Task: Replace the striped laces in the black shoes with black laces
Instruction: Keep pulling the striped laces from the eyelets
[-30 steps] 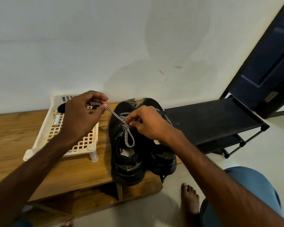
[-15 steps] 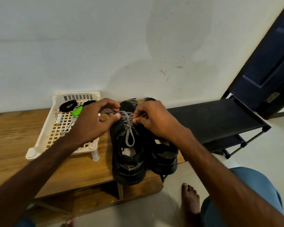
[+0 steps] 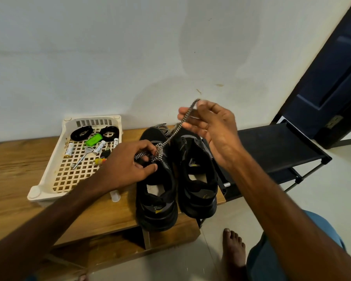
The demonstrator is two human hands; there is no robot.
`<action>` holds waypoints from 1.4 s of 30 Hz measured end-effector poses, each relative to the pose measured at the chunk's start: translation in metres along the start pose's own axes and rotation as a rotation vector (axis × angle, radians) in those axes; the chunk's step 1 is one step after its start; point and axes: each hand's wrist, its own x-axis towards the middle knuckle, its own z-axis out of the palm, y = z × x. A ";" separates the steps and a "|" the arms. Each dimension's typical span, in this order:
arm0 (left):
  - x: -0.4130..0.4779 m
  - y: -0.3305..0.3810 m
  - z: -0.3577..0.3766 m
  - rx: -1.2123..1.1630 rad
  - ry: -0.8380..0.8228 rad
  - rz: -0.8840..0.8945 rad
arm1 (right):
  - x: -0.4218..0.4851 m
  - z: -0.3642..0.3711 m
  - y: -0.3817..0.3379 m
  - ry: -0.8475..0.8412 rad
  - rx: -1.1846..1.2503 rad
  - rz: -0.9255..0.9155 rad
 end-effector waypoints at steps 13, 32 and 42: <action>0.004 0.001 0.009 -0.110 0.028 -0.254 | -0.034 0.017 0.045 -0.325 -1.237 -0.146; 0.002 0.005 0.009 0.133 0.047 -0.184 | -0.023 0.014 0.009 -0.572 -0.661 0.036; 0.002 0.005 0.009 0.095 0.135 -0.196 | -0.023 0.017 0.051 -0.341 -1.103 -0.075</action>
